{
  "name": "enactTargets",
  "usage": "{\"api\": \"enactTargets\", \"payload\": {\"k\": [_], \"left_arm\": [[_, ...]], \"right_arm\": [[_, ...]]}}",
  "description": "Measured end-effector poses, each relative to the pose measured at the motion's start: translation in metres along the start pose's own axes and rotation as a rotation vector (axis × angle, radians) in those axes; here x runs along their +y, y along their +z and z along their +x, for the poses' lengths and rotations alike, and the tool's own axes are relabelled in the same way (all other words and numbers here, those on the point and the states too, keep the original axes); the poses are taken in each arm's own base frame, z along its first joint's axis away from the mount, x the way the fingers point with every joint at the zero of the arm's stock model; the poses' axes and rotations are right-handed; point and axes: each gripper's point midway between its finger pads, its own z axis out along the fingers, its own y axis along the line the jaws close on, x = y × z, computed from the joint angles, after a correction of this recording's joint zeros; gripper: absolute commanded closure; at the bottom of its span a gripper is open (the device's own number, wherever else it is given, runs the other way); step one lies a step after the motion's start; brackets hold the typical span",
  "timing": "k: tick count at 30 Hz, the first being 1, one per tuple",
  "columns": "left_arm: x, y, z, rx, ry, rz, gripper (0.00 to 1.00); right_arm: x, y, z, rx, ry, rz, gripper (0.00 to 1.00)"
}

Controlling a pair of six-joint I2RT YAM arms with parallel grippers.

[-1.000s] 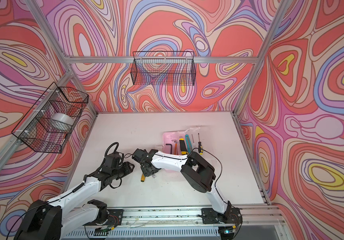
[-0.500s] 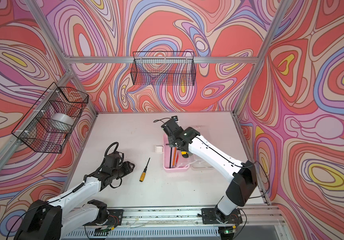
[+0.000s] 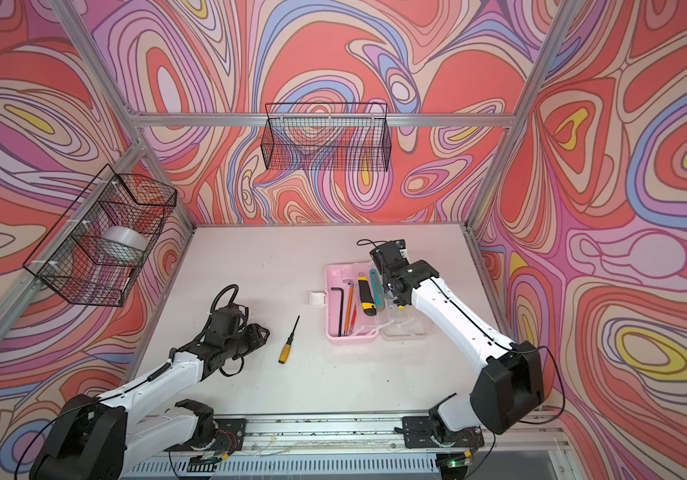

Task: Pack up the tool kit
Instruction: 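Lift the second clear-handled screwdriver and carry it into the box, then open the right gripper to release the screwdriver in the box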

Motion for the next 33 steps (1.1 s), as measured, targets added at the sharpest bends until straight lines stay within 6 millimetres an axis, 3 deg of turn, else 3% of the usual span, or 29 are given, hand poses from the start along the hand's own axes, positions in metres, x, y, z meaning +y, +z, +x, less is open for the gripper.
{"api": "enactTargets", "payload": {"k": [9,11,15,22,28,33], "left_arm": [[0.0,0.001,0.001,0.007,-0.001,-0.002,0.53],[0.0,0.001,0.001,0.007,-0.001,-0.002,0.53],[0.0,0.001,0.001,0.007,-0.001,-0.001,0.53],[-0.001,0.002,0.0,0.004,-0.001,0.002,0.53],[-0.001,0.002,-0.001,0.001,0.0,0.005,0.53],[-0.001,0.002,-0.001,0.001,0.0,0.005,0.53]], "right_arm": [[-0.005,0.019,0.015,0.044,-0.022,0.046,0.99],[-0.005,0.021,0.016,0.052,-0.026,0.052,0.87],[-0.004,0.025,0.018,0.063,-0.035,0.061,0.72],[-0.007,0.027,0.018,0.065,-0.038,0.077,0.66],[-0.001,0.016,0.002,0.04,-0.002,0.027,0.68],[0.025,-0.015,-0.025,-0.046,0.065,-0.114,0.67]]}}
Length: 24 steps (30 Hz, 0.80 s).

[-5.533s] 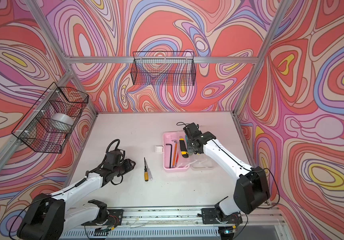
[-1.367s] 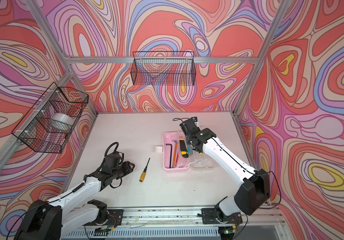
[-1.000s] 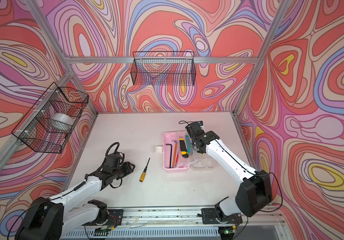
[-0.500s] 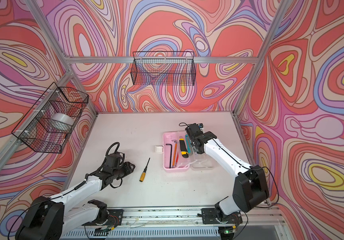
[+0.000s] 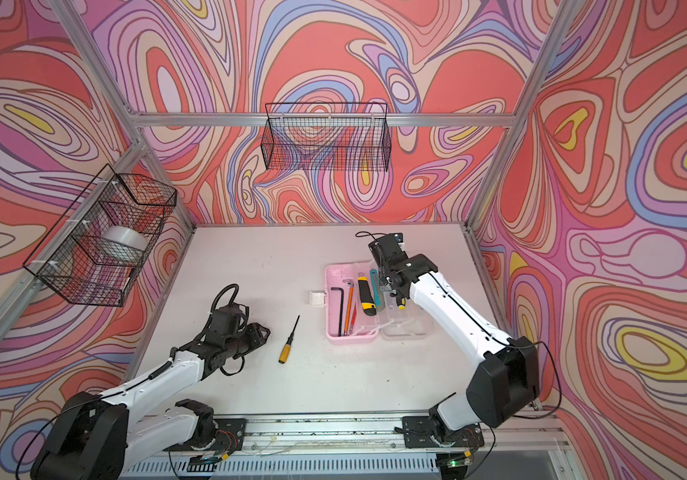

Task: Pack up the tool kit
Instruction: 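Open the right gripper to release the screwdriver in the box, then move the right gripper back to the yellow-handled screwdriver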

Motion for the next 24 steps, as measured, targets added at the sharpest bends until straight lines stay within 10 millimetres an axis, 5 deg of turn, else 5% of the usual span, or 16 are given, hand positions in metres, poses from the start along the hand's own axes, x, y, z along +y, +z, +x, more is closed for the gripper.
{"api": "enactTargets", "payload": {"k": [9,13,20,24], "left_arm": [[-0.002,0.0,0.0,0.0,-0.006,0.01,0.53],[-0.003,0.0,-0.001,-0.002,-0.006,0.012,0.53],[-0.006,-0.003,-0.003,-0.015,-0.003,0.025,0.53],[-0.009,-0.006,-0.005,-0.023,-0.001,0.037,0.53]], "right_arm": [[0.118,-0.054,0.01,-0.086,-0.006,-0.308,0.66],[0.165,-0.045,0.033,-0.019,-0.002,-0.392,0.65],[0.25,-0.021,0.102,0.191,-0.082,-0.498,0.6],[0.283,-0.018,0.129,0.271,-0.126,-0.541,0.58]]}}
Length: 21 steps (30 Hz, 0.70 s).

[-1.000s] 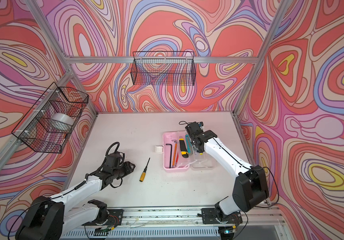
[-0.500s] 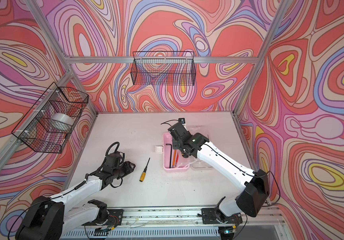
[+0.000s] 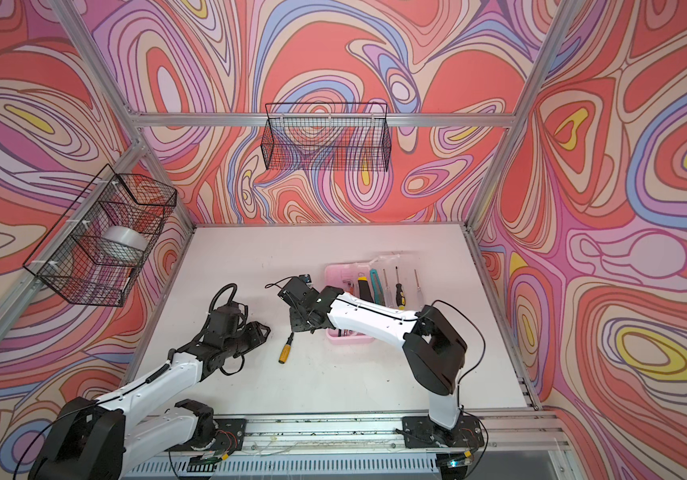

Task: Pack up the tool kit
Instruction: 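Move the right gripper back to the yellow-handled screwdriver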

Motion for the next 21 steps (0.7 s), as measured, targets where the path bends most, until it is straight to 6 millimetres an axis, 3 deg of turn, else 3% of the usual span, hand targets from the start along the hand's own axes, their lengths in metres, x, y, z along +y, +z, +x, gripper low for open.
{"api": "enactTargets", "payload": {"k": [8,17,21], "left_arm": [[-0.012,-0.017,-0.01,-0.06,0.013,0.052,0.53],[-0.009,-0.029,-0.005,-0.087,0.034,0.073,0.51],[-0.006,-0.03,-0.002,-0.085,0.037,0.07,0.51]], "right_arm": [[0.029,0.025,0.016,0.102,0.018,-0.064,0.58],[0.028,0.056,0.039,0.228,0.071,-0.032,0.58],[0.028,0.059,0.043,0.254,0.085,-0.025,0.58]]}}
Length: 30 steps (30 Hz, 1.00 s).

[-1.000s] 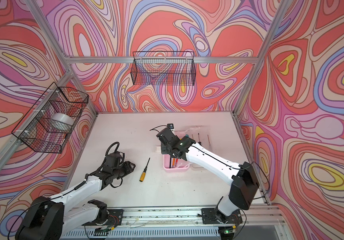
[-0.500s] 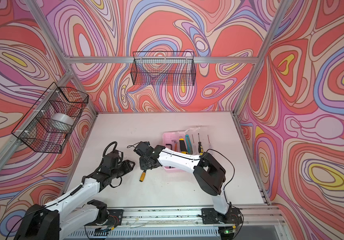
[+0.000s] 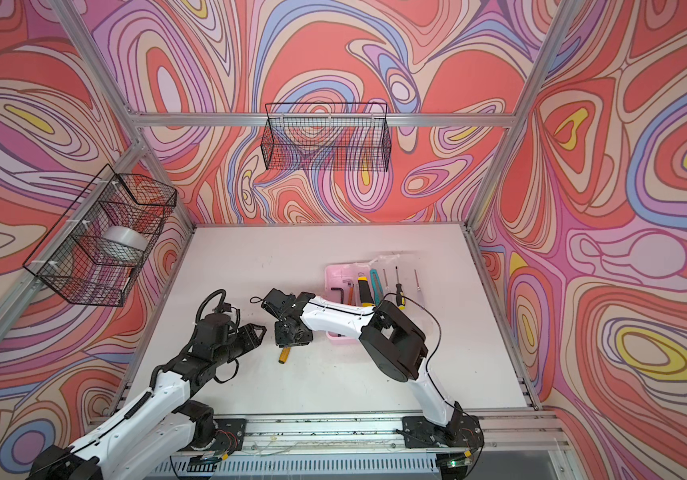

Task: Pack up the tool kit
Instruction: 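Move the right gripper back to the yellow-handled screwdriver, then close the right gripper on the yellow-handled screwdriver handle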

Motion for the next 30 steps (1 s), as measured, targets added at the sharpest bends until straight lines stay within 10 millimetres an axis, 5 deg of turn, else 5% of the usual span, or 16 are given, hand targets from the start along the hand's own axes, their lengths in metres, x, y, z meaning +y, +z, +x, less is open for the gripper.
{"api": "enactTargets", "payload": {"k": [30], "left_arm": [[0.018,-0.004,0.012,-0.005,0.017,-0.038,0.52]], "right_arm": [[-0.002,0.016,0.014,0.07,0.013,0.04,0.7]]}}
